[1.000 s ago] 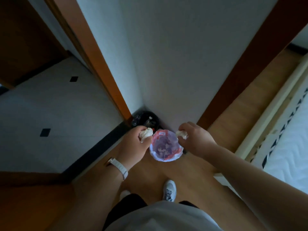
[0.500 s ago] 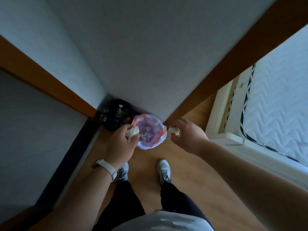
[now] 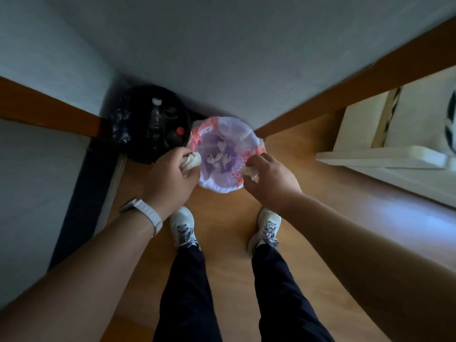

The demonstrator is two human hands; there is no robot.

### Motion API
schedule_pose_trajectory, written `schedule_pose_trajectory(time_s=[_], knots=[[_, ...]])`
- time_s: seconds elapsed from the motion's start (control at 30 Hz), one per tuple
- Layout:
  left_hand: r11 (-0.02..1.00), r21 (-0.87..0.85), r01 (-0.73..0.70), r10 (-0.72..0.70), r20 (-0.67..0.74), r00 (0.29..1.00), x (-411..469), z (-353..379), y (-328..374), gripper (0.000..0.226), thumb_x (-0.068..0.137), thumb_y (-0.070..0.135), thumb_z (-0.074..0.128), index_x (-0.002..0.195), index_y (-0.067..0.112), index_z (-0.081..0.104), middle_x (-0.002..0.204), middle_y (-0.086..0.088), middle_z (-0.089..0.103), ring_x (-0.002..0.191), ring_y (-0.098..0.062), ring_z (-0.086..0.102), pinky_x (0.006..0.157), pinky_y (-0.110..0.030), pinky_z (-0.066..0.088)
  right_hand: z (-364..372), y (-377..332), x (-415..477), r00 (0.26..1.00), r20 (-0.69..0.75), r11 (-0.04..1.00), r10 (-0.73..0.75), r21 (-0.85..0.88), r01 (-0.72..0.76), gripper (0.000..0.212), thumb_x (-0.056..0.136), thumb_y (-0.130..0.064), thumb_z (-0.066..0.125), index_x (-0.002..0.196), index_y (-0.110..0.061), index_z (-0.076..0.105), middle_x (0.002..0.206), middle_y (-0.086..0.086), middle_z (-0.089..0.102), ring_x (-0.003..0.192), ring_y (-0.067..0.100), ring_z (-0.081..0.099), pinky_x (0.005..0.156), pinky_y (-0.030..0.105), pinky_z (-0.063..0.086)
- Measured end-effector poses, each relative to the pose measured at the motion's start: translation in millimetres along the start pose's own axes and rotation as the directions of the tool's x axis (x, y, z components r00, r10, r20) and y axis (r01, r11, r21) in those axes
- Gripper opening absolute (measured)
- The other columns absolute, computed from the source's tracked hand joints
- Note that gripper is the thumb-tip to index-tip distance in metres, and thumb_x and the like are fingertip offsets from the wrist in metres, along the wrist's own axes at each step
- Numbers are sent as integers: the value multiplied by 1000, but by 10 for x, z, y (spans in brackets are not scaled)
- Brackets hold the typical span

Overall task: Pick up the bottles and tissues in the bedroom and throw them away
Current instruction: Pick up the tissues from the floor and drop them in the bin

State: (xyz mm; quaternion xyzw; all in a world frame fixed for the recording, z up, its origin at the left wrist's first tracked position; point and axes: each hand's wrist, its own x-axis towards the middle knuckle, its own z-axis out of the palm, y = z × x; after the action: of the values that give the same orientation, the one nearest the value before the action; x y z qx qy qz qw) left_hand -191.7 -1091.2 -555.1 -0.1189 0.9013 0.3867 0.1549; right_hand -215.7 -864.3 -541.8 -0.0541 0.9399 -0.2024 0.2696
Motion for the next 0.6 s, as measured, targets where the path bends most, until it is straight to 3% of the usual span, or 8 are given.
schedule_pose_trajectory(time_s=[0.2, 0.33, 0.47, 0.6], knots=[[1000, -12, -28, 28, 33, 999, 480, 1130, -792, 28, 85, 23, 69, 110, 12, 64, 96, -2, 65, 88, -24, 62, 75, -31, 47, 970, 708, 642, 1000, 29, 999, 5, -32, -4, 29, 85, -35, 60, 111, -24, 58, 111, -4, 58, 89, 21, 59, 64, 32, 48], [981, 93, -169, 157, 119, 980, 682, 1703, -1245, 32, 82, 34, 60, 104, 11, 63, 92, -8, 68, 84, -29, 64, 73, -43, 53, 1497, 1080, 942, 999, 43, 998, -32, -58, 34, 31, 85, -35, 60, 113, -23, 58, 111, -2, 59, 90, 23, 59, 66, 34, 50], [921, 254, -296, 249, 198, 948, 868, 1901, -1478, 34, 80, 33, 61, 106, 11, 64, 93, -11, 68, 85, -34, 63, 73, -44, 52, 1813, 1232, 1085, 996, 72, 995, -54, -75, 59, 33, 84, -36, 61, 115, -22, 58, 111, 0, 59, 97, 25, 58, 67, 30, 44], [893, 287, -347, 290, 224, 930, 866, 1719, -1400, 39, 78, 29, 64, 111, 8, 64, 112, -13, 65, 99, -36, 61, 83, -43, 52, 1760, 1142, 1033, 996, 82, 995, -38, -88, 45, 37, 87, -39, 57, 119, -20, 57, 116, 1, 58, 103, 25, 56, 70, 31, 43]])
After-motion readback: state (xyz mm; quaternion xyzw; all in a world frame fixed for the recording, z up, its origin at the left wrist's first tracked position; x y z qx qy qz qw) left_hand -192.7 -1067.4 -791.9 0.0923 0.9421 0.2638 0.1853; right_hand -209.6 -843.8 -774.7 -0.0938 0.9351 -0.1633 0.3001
